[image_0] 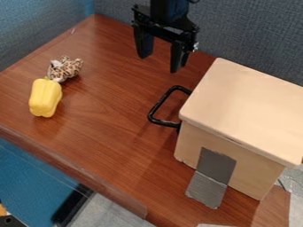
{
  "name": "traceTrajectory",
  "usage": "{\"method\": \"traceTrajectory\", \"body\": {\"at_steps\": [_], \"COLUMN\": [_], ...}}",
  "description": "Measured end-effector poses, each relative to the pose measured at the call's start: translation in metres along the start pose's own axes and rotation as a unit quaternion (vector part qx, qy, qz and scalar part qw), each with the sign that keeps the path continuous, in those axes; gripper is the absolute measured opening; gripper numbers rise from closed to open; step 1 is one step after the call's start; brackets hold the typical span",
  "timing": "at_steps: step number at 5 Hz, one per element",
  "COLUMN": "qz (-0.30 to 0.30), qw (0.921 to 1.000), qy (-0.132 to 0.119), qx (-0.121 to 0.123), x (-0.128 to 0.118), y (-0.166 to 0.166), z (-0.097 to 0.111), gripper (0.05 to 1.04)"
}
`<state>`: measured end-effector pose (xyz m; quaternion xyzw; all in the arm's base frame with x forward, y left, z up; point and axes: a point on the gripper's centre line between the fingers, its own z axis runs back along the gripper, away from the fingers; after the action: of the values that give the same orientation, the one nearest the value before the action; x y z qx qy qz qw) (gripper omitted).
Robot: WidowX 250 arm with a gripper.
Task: Pick up the object and put it on top of the drawer
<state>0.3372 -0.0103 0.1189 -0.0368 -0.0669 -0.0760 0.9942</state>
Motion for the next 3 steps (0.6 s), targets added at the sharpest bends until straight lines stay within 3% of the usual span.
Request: {"method": "traceTrajectory", "body": {"at_steps": [1, 2, 3], "qz": [0.004, 0.055, 0.13], "qw": [0.9999, 0.9983, 0.9911], "qy": [0.015, 0.013, 0.024], "qx": [-0.002, 0.011, 0.018], "x": [-0.002, -0.007, -0.021], "y": [0.0, 0.033, 0.079], "z": [-0.01, -0.011, -0.018], "gripper": [1.0, 1.0, 1.0]}}
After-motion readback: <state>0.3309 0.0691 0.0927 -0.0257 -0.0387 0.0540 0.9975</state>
